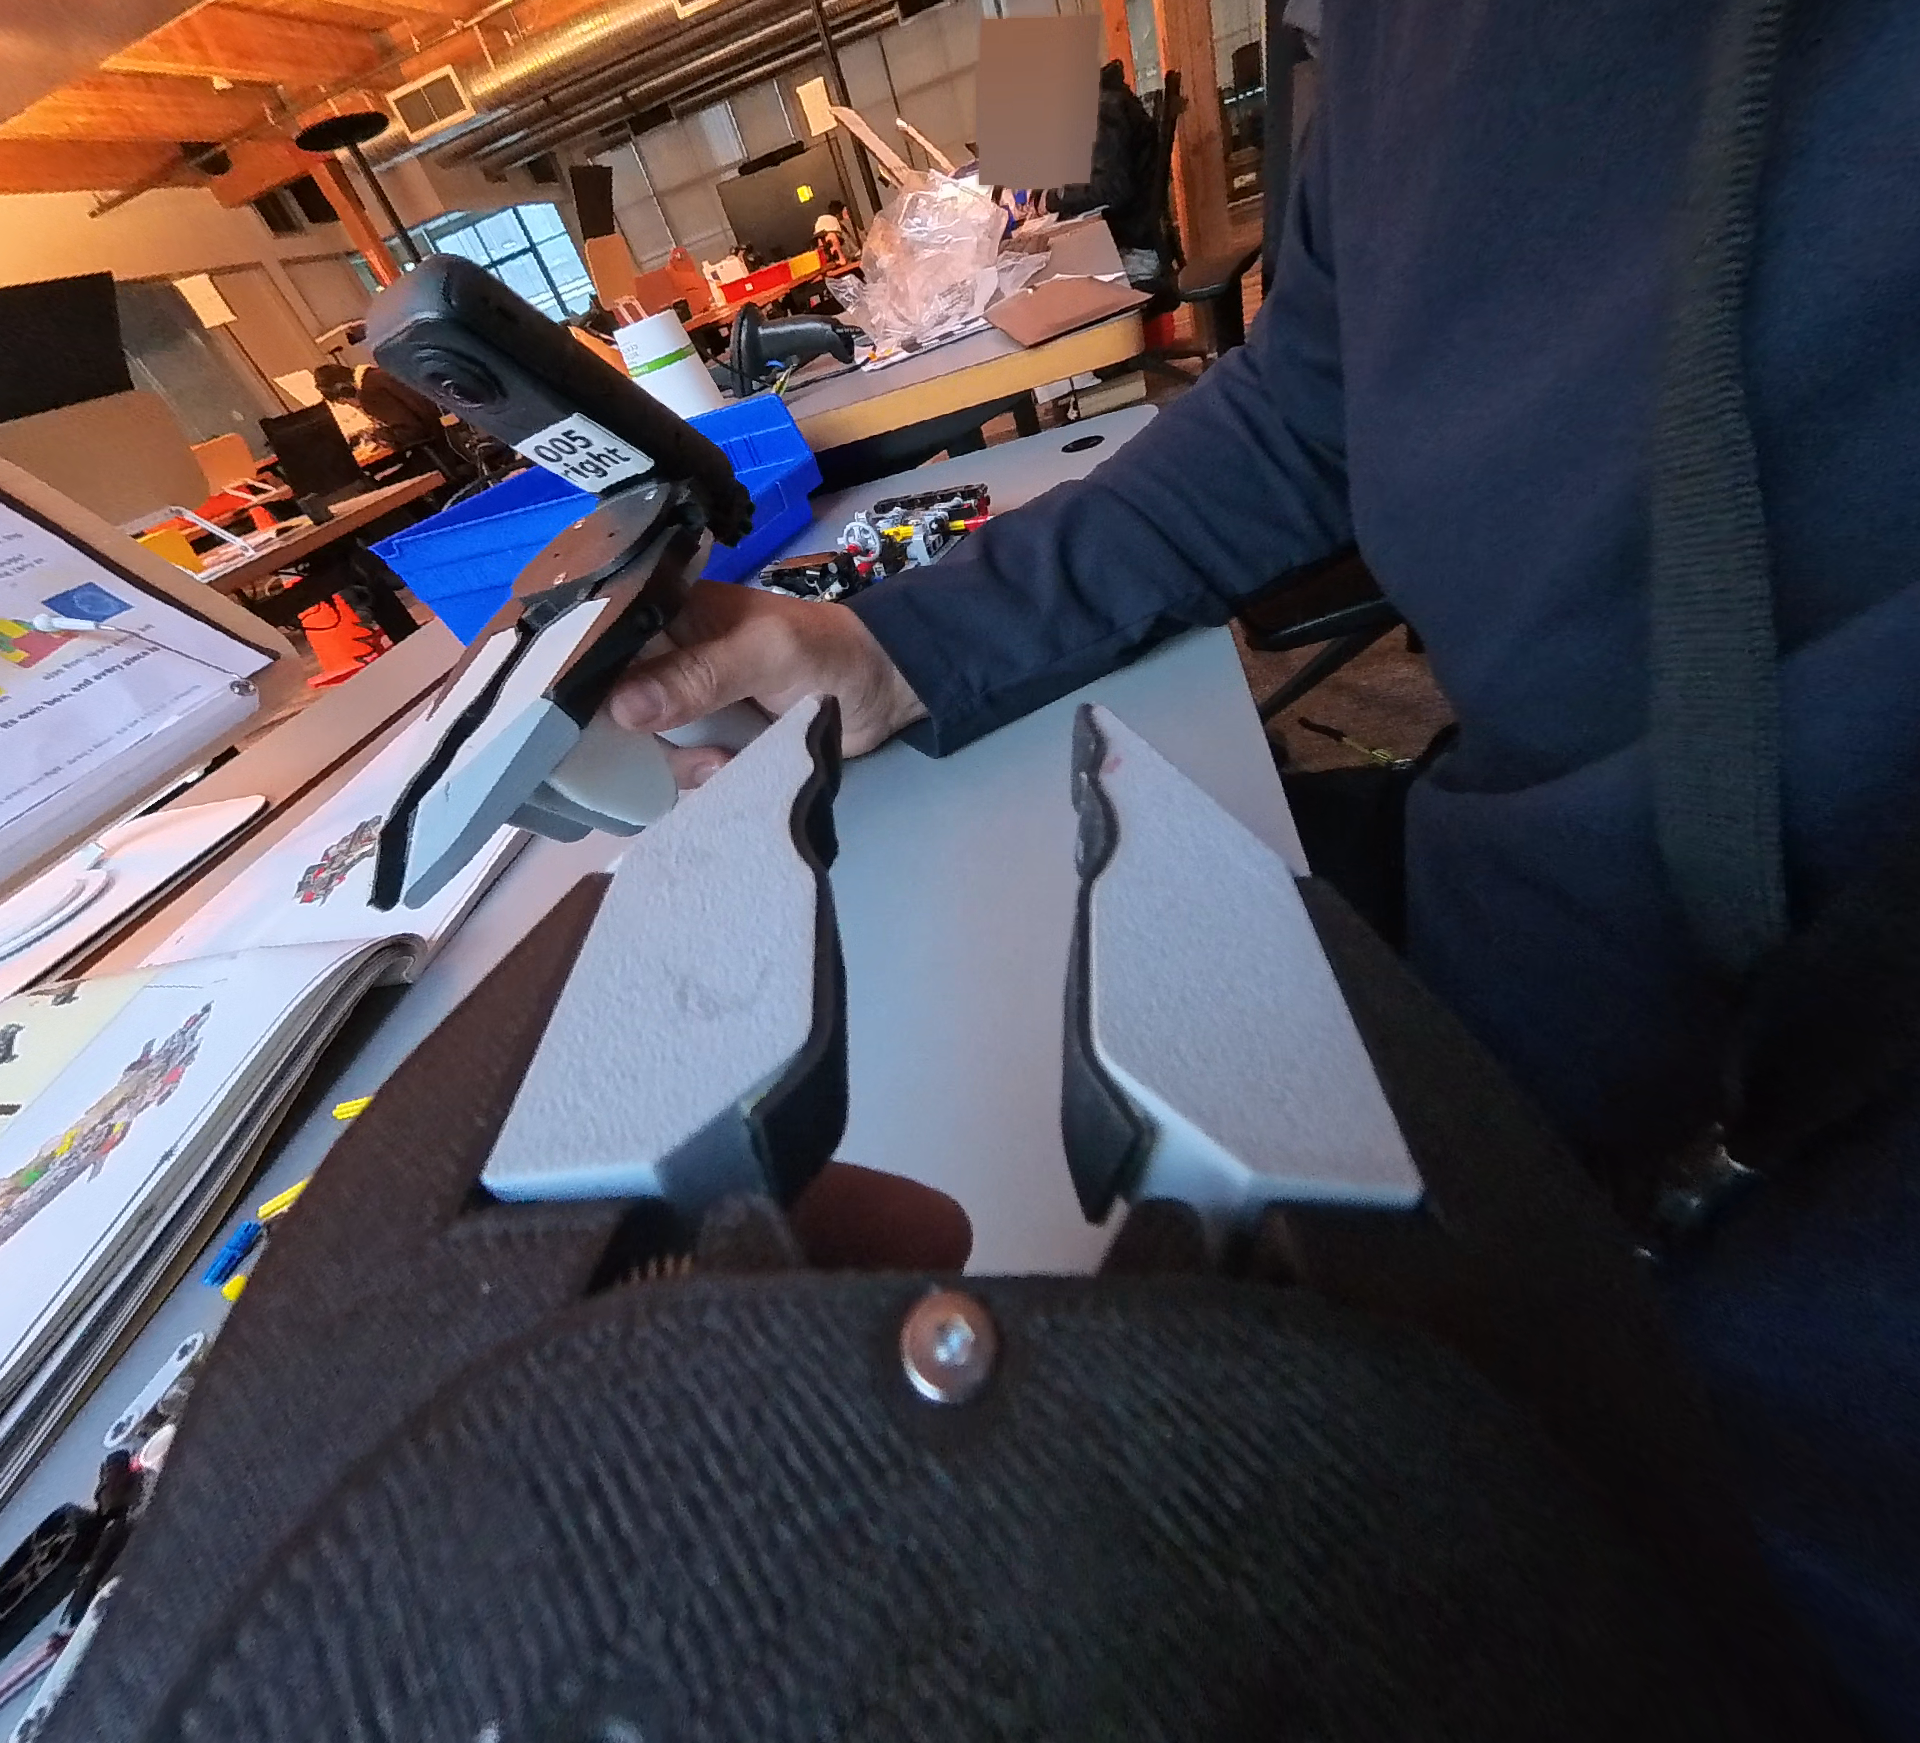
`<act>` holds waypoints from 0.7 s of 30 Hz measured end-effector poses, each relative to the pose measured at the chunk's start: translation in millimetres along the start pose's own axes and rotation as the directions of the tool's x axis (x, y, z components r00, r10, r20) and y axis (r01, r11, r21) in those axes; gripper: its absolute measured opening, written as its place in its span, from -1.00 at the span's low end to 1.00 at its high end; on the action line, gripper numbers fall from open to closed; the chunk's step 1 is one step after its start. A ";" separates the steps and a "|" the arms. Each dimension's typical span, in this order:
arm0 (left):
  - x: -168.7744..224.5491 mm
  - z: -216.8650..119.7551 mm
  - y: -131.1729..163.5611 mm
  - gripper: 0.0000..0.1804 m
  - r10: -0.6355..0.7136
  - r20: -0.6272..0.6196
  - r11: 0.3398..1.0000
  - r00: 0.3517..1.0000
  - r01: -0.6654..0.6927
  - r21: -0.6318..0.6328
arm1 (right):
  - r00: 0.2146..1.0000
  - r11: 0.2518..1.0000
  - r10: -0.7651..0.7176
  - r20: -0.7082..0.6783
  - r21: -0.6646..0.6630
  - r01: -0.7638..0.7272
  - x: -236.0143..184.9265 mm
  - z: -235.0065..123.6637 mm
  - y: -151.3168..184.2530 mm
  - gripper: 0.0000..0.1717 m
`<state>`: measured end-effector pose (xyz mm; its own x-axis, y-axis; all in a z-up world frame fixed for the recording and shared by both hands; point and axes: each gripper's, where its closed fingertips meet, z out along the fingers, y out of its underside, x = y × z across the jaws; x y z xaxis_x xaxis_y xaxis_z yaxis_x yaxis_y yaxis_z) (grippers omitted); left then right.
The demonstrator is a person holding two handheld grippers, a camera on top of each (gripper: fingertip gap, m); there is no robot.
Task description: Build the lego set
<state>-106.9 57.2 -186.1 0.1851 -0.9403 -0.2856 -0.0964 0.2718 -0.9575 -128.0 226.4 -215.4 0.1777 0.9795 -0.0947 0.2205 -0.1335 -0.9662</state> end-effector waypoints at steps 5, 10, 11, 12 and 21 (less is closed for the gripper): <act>-0.7 -0.1 0.0 -0.53 -0.005 0.001 1.000 1.000 0.005 0.001 | 1.000 1.000 -0.002 0.002 -0.002 0.002 -0.5 0.2 0.3 -0.88; -0.7 -0.1 -0.1 -0.54 -0.004 0.002 1.000 1.000 0.004 0.001 | 1.000 1.000 0.001 0.003 -0.003 -0.001 -0.4 0.2 0.5 -0.88; -0.6 -0.1 -0.2 -0.54 -0.003 0.002 1.000 1.000 0.003 0.001 | 1.000 1.000 0.001 0.003 -0.004 -0.001 -0.3 0.2 0.7 -0.89; -0.6 -0.1 -0.2 -0.54 -0.003 0.003 1.000 1.000 0.003 0.001 | 1.000 1.000 0.002 0.003 -0.004 -0.002 -0.3 0.3 0.7 -0.88; -72.8 -26.7 31.2 0.07 -0.316 0.238 0.921 0.919 0.357 -0.155 | 1.000 1.000 0.006 0.008 0.002 -0.006 -0.5 -0.2 0.2 -0.89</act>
<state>-149.5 128.7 -194.1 0.4331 -0.9009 0.0304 -0.1739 -0.1166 -0.9778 -127.8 225.9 -215.5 0.1719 0.9797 -0.1026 0.2179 -0.1394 -0.9659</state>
